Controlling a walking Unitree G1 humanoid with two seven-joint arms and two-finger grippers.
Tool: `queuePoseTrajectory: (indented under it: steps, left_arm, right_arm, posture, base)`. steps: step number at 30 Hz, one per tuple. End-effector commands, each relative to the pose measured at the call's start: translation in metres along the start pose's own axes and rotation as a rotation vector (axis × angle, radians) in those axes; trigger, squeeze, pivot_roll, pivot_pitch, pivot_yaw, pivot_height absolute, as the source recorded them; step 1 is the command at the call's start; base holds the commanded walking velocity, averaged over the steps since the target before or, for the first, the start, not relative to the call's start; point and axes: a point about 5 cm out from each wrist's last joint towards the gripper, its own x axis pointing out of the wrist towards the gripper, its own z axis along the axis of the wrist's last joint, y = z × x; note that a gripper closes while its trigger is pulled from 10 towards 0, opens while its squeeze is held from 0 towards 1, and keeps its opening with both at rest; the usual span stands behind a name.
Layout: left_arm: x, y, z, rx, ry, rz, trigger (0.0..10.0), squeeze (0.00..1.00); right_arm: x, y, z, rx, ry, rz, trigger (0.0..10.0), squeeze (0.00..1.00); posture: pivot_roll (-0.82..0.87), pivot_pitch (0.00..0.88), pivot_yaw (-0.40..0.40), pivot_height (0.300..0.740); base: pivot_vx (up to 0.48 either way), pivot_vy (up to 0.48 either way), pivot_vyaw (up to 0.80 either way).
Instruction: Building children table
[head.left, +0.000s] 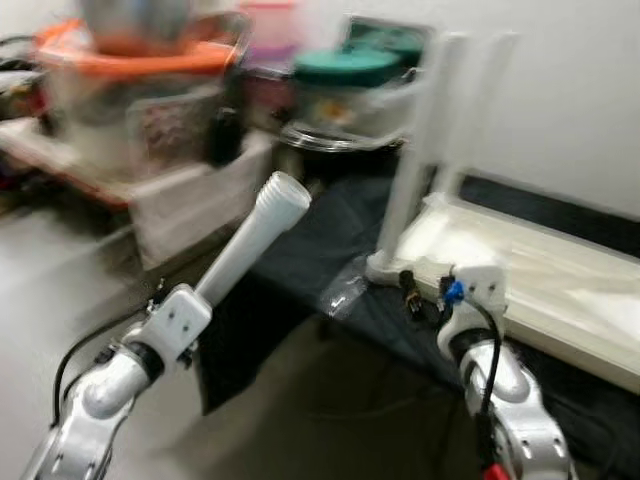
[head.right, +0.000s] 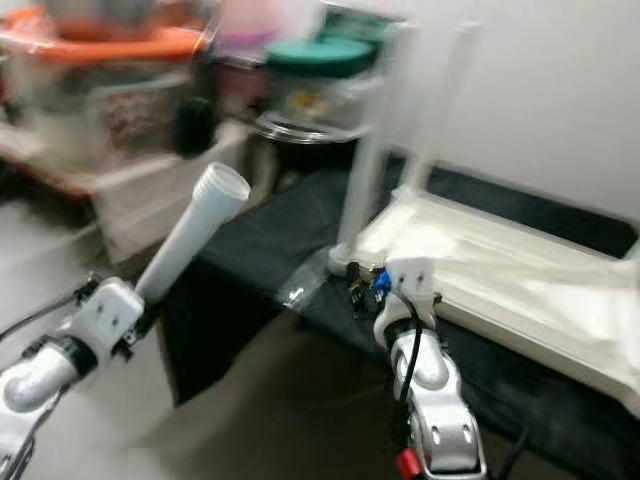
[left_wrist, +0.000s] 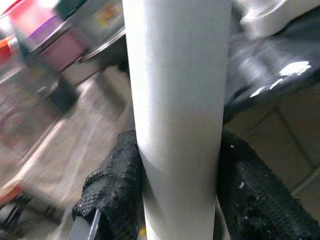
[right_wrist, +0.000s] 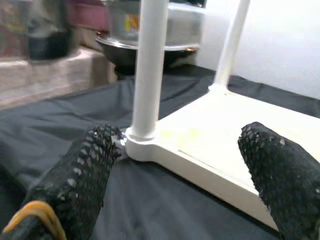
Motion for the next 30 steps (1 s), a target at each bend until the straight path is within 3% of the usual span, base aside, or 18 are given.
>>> queuePoseTrajectory:
  steps: [1,8,26,30]
  left_arm:
    - [-0.0013,0.0018,0.0015,0.01,-0.01,0.009,10.0,0.0]
    - [-0.0012,0.0033,0.0017,0.016,-0.011,0.015,10.0,0.0]
    - [0.0001,0.0039,0.0041,0.016,-0.02,0.016,10.0,0.0]
    - [0.0013,0.002,0.0052,0.011,-0.024,0.017,10.0,0.0]
  right_arm:
    - [0.0022,-0.0022,0.0052,-0.011,-0.023,-0.009,10.0,0.0]
    - [0.0058,-0.002,0.0065,0.026,-0.021,-0.007,10.0,0.0]
    - [0.0066,-0.0037,0.0077,-0.015,-0.033,-0.031,10.0,0.0]
    - [0.0072,-0.0025,0.0084,-0.082,-0.032,-0.012,10.0,0.0]
  posture:
    - [0.08,0.0,-0.06,0.74]
    - [0.08,0.0,-0.063,0.74]
    - [0.08,0.0,-0.055,0.74]
    - [0.08,0.0,-0.058,0.74]
  base:
    - [0.0,-0.48,0.0]
    - [0.0,-0.48,-0.34]
    - [0.0,-0.48,0.0]
    - [0.0,-0.48,0.8]
